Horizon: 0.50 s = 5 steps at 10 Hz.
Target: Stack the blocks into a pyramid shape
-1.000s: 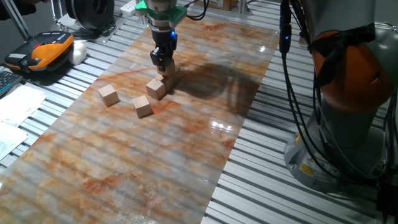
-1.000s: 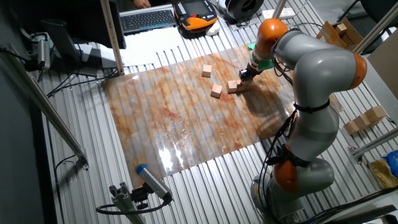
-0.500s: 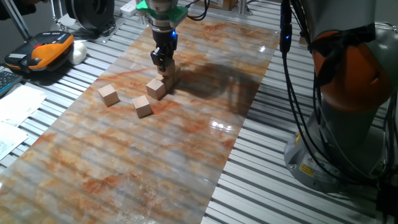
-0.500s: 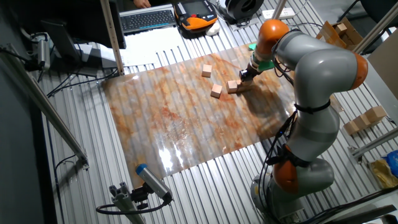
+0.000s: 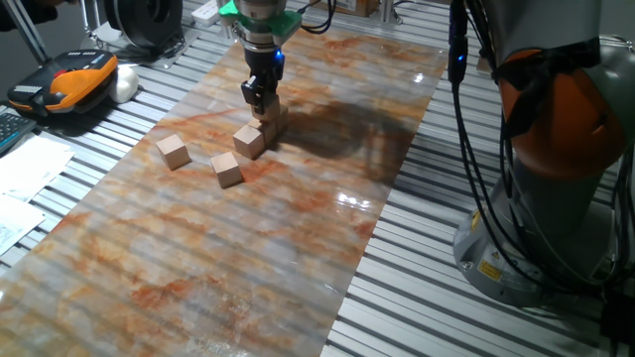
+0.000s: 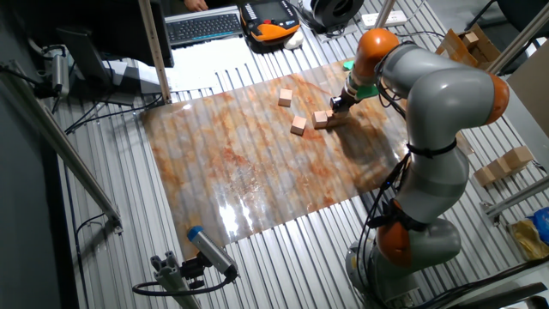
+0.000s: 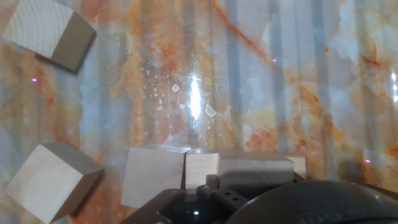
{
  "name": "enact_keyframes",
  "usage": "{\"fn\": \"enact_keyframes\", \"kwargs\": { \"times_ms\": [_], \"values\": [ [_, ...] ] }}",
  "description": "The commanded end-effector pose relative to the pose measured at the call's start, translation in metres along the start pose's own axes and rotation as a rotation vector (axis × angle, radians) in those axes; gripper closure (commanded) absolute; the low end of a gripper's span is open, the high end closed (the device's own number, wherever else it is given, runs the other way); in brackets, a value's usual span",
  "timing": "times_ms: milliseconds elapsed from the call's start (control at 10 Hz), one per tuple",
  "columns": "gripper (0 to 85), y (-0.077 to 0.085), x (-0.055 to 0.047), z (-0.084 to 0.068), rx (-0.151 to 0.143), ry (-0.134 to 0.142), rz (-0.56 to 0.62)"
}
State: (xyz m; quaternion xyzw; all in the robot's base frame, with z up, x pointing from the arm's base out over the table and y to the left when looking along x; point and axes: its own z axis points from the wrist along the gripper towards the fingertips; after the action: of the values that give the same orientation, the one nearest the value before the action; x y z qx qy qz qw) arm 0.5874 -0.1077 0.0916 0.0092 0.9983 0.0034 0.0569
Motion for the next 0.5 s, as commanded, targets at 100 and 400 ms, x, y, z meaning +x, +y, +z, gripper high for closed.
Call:
{"fn": "enact_keyframes", "kwargs": {
  "times_ms": [100,400],
  "values": [
    [68.0,0.0002,0.0001,0.0004,0.006,-0.003,0.011],
    [68.0,0.0013,-0.001,0.0003,0.007,0.028,0.005]
  ]
}}
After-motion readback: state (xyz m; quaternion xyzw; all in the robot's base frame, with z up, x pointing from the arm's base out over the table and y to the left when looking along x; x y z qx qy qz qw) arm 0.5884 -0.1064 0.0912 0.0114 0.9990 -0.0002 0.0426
